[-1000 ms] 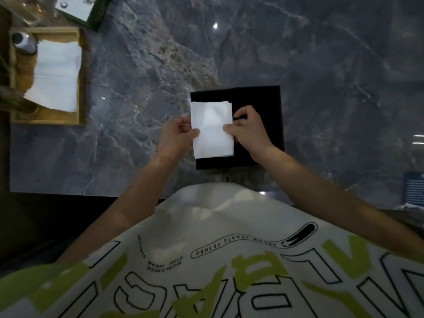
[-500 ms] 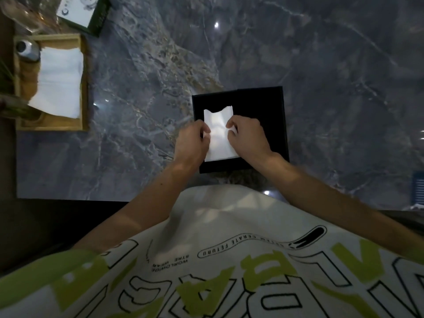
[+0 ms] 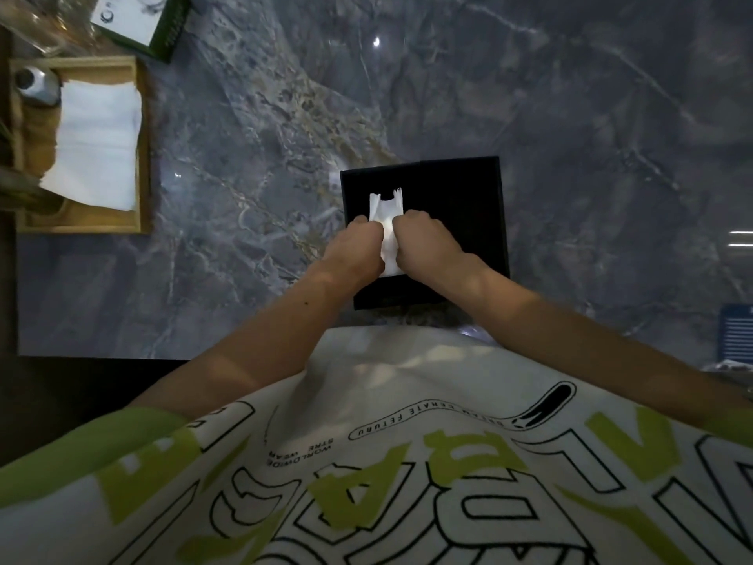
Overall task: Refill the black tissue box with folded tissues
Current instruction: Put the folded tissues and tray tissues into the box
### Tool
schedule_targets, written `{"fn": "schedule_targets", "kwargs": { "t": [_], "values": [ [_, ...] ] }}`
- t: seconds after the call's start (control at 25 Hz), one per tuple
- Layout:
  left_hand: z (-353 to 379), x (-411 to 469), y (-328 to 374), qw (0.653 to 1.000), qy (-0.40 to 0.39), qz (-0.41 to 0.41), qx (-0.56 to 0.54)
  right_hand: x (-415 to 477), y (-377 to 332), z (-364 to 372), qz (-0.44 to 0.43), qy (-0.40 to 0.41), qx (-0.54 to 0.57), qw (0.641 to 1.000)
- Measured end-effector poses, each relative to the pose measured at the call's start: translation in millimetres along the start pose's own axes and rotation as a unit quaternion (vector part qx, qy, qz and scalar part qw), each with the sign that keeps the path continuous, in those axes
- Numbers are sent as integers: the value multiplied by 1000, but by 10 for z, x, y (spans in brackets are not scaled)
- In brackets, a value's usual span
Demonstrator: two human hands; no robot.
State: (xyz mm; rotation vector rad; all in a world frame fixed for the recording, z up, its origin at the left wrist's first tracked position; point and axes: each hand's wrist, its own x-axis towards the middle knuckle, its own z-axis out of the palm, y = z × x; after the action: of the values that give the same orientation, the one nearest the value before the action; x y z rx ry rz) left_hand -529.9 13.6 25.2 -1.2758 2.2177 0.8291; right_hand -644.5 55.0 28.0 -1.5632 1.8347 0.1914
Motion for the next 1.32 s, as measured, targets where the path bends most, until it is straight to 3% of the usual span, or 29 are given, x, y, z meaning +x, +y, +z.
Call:
{"fn": "schedule_targets", "kwargs": {
  "t": [0.32, 0.64, 0.92, 1.32],
  "values": [
    [12, 84, -13, 999, -45, 12, 18, 12, -42, 19, -4, -68, -21, 997],
    [88, -53, 10, 993, -82, 45, 71, -179, 42, 79, -20, -21, -17, 999],
    [109, -51, -98, 985, -72, 86, 128, -231, 105, 50, -113, -35, -133, 984],
    [213, -26, -185, 964, -47, 97, 241, -41, 184, 212, -157, -59, -364, 916]
  ]
}}
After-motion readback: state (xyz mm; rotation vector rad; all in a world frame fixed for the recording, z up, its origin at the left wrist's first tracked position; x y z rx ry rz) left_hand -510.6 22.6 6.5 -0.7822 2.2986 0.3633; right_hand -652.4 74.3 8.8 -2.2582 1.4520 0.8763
